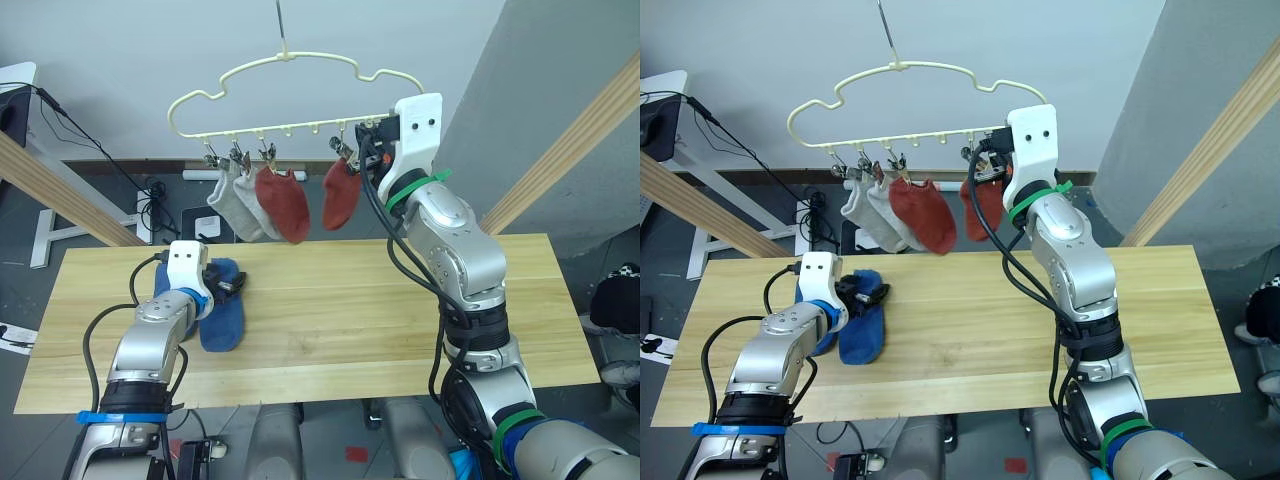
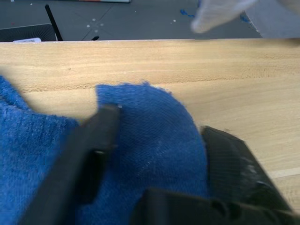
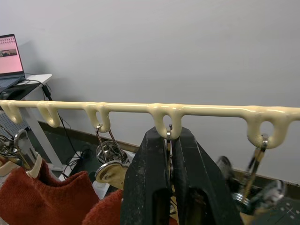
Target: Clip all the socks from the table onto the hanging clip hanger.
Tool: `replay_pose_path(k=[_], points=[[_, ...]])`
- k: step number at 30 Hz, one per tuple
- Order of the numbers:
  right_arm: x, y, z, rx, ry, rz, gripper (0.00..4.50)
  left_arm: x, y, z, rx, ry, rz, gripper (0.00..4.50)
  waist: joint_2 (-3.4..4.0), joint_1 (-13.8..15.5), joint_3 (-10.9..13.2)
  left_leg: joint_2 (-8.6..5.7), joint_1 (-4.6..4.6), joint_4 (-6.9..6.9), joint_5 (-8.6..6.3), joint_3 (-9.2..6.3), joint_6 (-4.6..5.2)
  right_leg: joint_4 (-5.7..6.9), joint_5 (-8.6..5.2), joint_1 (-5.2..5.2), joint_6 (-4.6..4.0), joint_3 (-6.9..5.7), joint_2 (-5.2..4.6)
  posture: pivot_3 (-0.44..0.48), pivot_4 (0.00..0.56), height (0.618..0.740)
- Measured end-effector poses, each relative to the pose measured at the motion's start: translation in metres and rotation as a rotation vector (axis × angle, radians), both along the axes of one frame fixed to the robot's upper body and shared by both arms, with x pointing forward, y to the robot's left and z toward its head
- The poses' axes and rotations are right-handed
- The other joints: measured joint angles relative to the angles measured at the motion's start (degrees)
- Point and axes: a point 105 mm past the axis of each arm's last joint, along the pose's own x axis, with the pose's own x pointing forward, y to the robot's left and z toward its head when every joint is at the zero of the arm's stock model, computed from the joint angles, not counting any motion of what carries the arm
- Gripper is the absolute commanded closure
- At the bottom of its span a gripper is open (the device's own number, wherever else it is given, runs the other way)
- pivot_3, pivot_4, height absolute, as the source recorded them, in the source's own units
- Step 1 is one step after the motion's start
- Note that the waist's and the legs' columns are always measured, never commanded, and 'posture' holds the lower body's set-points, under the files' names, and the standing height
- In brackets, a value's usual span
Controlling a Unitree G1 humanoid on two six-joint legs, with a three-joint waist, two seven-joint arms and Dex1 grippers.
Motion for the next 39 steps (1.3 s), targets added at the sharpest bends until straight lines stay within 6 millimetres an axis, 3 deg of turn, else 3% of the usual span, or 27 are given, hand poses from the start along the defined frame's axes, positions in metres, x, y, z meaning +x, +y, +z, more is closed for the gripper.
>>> replay_pose_path(k=[7,10,13,17,25,32,39], points=[[0.0,0.0,0.0,0.0,0.0,0.0,4.5,-0.008,-0.001,-0.002,0.016,0.0,-0.015,4.48,0.0,0.01,0.0,0.0,0.01,-0.01,0.0,0.02,0.0,-0.01,-0.04,0.0,0.06,0.02,-0.01,-0.021,0.371,0.703],[0.0,0.0,0.0,0.0,0.001,0.0,4.5,-0.013,-0.015,-0.004,0.044,-0.027,-0.132,4.48,0.0,0.05,0.0,-0.01,0.01,-0.03,0.0,0.04,0.0,-0.04,-0.03,0.0,0.04,0.03,-0.02,-0.025,0.368,0.703],[0.001,0.0,0.0,-0.001,0.003,-0.002,4.5,-0.019,-0.055,0.001,0.016,-0.094,-0.335,4.48,0.0,0.18,0.0,-0.01,-0.03,-0.03,0.0,0.05,-0.01,-0.07,0.01,0.0,-0.02,0.01,-0.04,-0.031,0.365,0.703],[0.002,0.0,0.0,-0.004,0.004,-0.001,4.5,-0.023,-0.109,0.034,-0.113,-0.26,-0.558,4.48,0.0,0.18,0.0,-0.03,-0.04,-0.02,0.0,0.06,0.0,-0.07,0.01,0.0,-0.01,0.04,-0.04,-0.036,0.363,0.703],[0.001,0.002,0.003,-0.006,-0.001,0.005,4.5,-0.011,-0.176,0.087,-0.222,-0.499,-0.708,4.48,-0.02,-0.09,-0.01,-0.03,-0.05,-0.02,0.0,0.06,0.01,-0.09,0.01,0.0,-0.02,0.06,0.01,-0.04,0.36,0.703],[0.001,0.004,0.001,-0.004,0.01,0.007,4.5,0.01,-0.193,0.117,-0.123,-0.739,-0.654,4.48,-0.02,-0.12,-0.01,-0.04,-0.05,-0.03,-0.01,0.06,0.01,-0.11,0.09,0.0,-0.15,0.06,0.01,-0.062,0.365,0.703],[0.0,0.006,0.0,-0.002,0.027,0.013,4.5,0.019,-0.198,0.126,-0.04,-0.86,-0.621,4.48,-0.02,-0.1,-0.01,-0.04,-0.08,-0.04,-0.01,0.07,0.02,-0.15,0.09,0.0,-0.15,0.05,0.01,-0.07,0.367,0.703]])
